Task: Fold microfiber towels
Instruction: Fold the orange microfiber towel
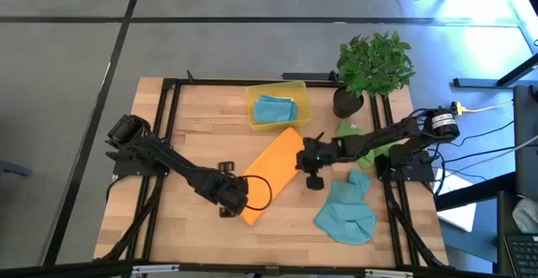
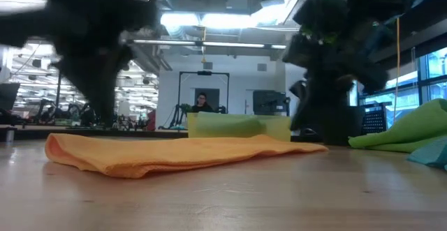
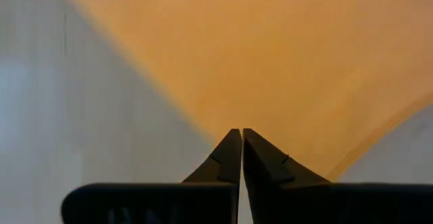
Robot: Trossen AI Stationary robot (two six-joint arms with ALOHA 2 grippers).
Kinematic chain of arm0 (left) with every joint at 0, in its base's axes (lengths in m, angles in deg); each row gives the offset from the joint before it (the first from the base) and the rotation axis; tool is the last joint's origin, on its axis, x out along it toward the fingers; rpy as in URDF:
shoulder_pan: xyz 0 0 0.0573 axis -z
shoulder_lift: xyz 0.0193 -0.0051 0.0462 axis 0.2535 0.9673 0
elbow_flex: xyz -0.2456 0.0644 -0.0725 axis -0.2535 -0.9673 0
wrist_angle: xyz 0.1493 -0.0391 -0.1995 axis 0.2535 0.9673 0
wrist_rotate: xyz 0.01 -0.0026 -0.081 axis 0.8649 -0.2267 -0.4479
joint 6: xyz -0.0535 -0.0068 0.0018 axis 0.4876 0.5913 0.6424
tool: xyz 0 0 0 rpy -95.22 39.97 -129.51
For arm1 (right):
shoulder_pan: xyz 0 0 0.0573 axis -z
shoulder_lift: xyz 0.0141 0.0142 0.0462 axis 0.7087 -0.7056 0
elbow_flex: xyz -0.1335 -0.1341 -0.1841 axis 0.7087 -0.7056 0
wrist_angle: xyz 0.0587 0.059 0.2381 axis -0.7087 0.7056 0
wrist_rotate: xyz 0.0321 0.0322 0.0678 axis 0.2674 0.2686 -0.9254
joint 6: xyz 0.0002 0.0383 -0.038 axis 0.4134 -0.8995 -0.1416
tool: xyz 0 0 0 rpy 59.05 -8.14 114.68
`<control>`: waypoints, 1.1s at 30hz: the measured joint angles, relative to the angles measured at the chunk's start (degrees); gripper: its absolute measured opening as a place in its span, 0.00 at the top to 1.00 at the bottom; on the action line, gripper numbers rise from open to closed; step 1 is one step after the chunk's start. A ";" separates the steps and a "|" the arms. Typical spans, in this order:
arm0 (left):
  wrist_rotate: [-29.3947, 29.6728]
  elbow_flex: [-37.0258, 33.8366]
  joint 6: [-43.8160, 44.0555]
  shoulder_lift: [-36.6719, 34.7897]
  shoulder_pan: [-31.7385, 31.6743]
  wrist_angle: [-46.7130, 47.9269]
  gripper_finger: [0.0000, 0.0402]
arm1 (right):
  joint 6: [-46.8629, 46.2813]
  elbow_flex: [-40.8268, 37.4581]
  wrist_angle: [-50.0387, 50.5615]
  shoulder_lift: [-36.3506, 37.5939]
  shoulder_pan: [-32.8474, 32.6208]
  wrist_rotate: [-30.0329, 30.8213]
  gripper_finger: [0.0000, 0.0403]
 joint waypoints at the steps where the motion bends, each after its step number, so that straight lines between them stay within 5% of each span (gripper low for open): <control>1: -0.13 -0.77 1.82 0.01 0.02 1.59 0.98 | -2.08 -0.19 1.47 0.00 -0.62 1.52 0.95; 9: -6.87 -8.17 15.32 0.00 0.01 2.66 1.00 | -8.22 -0.23 10.48 0.00 -0.81 12.63 0.95; 17: -7.36 -10.97 18.35 -0.41 1.12 -2.60 0.98 | -12.00 -0.23 12.34 -0.02 4.77 12.70 0.95; 33: -10.85 -8.73 19.26 -0.02 1.16 -1.81 0.98 | -2.12 -0.21 4.70 -0.07 13.81 12.19 0.95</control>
